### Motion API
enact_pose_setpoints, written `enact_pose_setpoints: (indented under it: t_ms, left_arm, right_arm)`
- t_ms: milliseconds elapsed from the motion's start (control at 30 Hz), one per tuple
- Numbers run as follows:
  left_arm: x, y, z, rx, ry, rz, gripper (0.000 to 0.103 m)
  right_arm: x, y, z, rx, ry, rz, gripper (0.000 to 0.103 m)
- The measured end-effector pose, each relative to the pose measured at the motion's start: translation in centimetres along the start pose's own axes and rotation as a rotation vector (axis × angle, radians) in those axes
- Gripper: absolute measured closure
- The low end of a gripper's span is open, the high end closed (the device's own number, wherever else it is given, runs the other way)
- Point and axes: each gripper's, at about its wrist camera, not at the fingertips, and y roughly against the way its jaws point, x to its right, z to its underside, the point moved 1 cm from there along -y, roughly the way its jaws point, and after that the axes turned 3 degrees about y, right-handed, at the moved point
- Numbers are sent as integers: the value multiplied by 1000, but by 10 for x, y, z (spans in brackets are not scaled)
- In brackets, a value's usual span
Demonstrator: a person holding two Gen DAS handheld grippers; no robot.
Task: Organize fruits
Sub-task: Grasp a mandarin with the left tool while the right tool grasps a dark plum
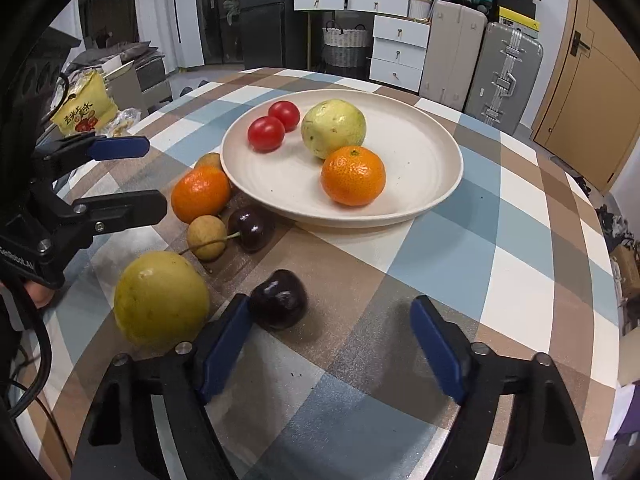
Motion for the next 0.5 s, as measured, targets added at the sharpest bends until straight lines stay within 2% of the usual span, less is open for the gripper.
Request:
enact_pose_setpoints:
  t_ms: [100,233,500]
  left_arm:
    - [0,-1,0,-3,1,0,1]
    - [1,-2,1,-4,0,-1,1]
    - [0,-5,2,-10,11,-6,1]
  right_arm:
    - [-1,1,0,3,5,-10,28]
    - [-3,2,0,14,13,-45,43]
    - [-6,3,-1,31,10,-89,62]
